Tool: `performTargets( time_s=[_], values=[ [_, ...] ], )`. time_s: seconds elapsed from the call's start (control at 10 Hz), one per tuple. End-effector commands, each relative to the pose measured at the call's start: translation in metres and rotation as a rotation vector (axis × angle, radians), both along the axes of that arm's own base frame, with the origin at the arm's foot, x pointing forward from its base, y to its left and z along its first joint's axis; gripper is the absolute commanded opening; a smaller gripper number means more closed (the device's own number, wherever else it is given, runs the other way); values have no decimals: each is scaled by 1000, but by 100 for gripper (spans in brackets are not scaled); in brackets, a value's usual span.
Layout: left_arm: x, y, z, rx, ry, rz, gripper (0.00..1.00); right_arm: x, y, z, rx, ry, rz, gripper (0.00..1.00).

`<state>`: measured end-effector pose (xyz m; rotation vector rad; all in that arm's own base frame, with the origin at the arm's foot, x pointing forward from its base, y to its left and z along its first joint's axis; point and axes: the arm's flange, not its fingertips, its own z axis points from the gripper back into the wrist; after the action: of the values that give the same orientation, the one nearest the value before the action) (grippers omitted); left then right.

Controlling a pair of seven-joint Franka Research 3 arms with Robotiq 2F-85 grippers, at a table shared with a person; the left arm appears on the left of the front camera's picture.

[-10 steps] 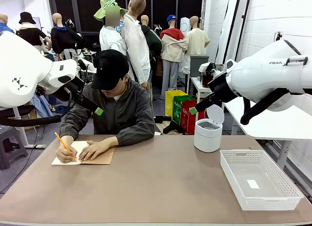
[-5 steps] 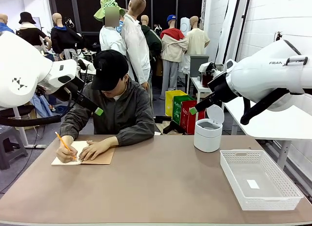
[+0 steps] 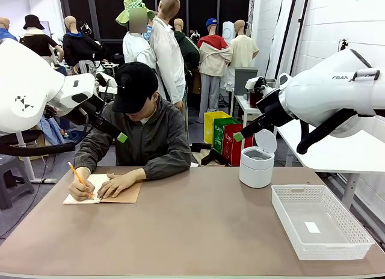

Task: Sort the paper based on its condition.
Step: If a person hands you a paper, place it in the Organizing basket , and if it's crumpled, put it in the Trash can.

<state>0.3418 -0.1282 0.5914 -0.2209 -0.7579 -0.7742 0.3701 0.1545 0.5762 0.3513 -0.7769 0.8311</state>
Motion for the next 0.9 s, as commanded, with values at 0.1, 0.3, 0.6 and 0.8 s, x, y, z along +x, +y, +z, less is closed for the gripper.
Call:
performTargets(
  time_s=[0.1, 0.3, 0.6, 0.8],
  values=[
    [1, 1, 2, 1, 8, -2, 100, 0, 0, 0, 4, 2, 4, 100],
    [1, 1, 2, 1, 8, -2, 100, 0, 0, 0, 4, 2, 4, 100],
    [1, 1, 2, 1, 8, -2, 100, 0, 0, 0, 4, 2, 4, 100],
    [1, 1, 2, 1, 8, -2, 100, 0, 0, 0, 4, 2, 4, 100]
  ],
)
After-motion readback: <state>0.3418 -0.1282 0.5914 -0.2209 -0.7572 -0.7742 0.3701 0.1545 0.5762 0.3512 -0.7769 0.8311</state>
